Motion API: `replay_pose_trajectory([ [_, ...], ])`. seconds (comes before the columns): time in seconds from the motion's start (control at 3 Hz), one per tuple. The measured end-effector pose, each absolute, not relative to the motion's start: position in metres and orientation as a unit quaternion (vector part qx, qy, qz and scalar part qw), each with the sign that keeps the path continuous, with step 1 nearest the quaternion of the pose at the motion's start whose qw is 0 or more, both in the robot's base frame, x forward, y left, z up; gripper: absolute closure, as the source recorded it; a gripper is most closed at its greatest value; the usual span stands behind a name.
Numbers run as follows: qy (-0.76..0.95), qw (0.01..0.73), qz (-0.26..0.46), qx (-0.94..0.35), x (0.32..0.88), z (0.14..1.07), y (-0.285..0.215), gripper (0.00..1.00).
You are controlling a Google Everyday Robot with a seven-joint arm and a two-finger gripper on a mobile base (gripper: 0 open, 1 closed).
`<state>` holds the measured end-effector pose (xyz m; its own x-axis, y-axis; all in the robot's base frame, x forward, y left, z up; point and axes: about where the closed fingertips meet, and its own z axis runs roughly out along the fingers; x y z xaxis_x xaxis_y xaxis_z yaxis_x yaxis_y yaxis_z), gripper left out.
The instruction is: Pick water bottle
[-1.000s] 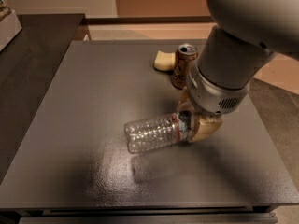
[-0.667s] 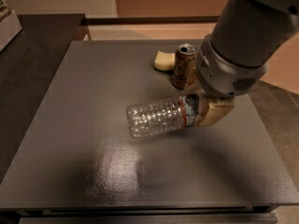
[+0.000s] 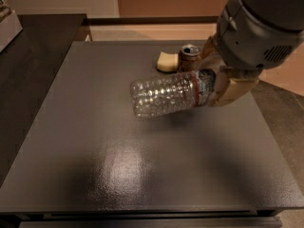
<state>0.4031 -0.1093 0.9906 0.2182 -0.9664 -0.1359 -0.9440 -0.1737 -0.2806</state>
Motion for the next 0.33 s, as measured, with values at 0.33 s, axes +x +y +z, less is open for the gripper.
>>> replay_pose_trajectory([
  [0.33, 0.621, 0.161, -0.043, -0.765, 0.4019, 0.9972, -0.1062, 1.0],
])
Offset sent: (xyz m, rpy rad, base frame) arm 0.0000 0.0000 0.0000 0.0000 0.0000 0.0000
